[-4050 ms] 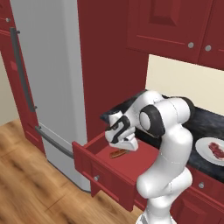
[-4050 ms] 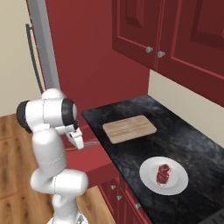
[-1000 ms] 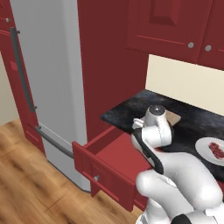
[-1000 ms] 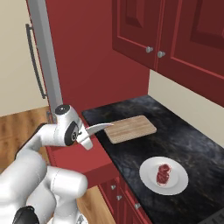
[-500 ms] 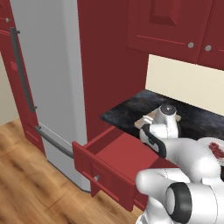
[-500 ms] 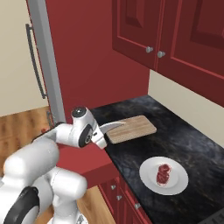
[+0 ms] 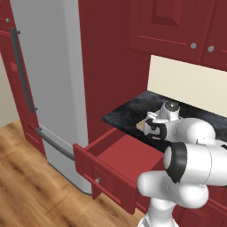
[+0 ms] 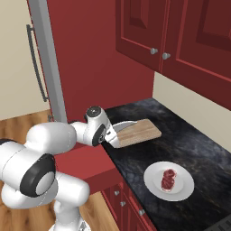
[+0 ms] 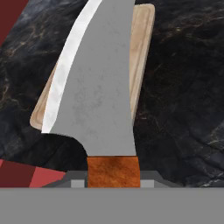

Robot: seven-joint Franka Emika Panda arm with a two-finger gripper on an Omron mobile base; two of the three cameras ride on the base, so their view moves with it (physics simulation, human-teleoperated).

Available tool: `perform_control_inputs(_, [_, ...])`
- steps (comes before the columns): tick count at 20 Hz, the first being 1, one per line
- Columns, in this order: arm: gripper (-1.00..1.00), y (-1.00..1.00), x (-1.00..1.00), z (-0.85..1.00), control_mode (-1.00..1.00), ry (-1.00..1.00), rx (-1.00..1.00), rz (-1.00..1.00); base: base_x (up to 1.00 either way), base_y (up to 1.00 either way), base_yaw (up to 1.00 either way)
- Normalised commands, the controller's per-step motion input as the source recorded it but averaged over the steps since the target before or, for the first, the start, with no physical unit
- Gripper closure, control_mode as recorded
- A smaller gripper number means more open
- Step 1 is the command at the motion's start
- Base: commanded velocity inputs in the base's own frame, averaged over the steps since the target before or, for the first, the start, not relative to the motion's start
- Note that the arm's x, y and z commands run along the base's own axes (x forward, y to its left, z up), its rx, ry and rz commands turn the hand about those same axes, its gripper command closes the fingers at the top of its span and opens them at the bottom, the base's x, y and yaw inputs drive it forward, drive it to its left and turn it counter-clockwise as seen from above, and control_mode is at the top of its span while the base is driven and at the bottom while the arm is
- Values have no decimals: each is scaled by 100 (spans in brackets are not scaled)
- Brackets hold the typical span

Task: Pick up the knife from the drawer and place it on the cutting board. Then place the meat from the plate to the cutting board.

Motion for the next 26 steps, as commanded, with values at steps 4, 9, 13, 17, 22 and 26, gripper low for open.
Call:
perform_control_inputs(4, [100,-21,54,13,-100,7,5,0,0,0,0])
perform_control_inputs(9, [100,-21,44,0,-100,1,0,1,0,0,0])
perform_control_inputs(13, [100,-17,12,0,-100,-4,0,5,0,0,0])
perform_control_inputs(17, [100,-22,9,0,-100,-2,0,6,0,0,0])
perform_control_inputs(22, [100,-22,21,0,-100,0,0,5,0,0,0])
perform_control_inputs(26, [100,-18,10,0,-100,0,0,3,0,0,0])
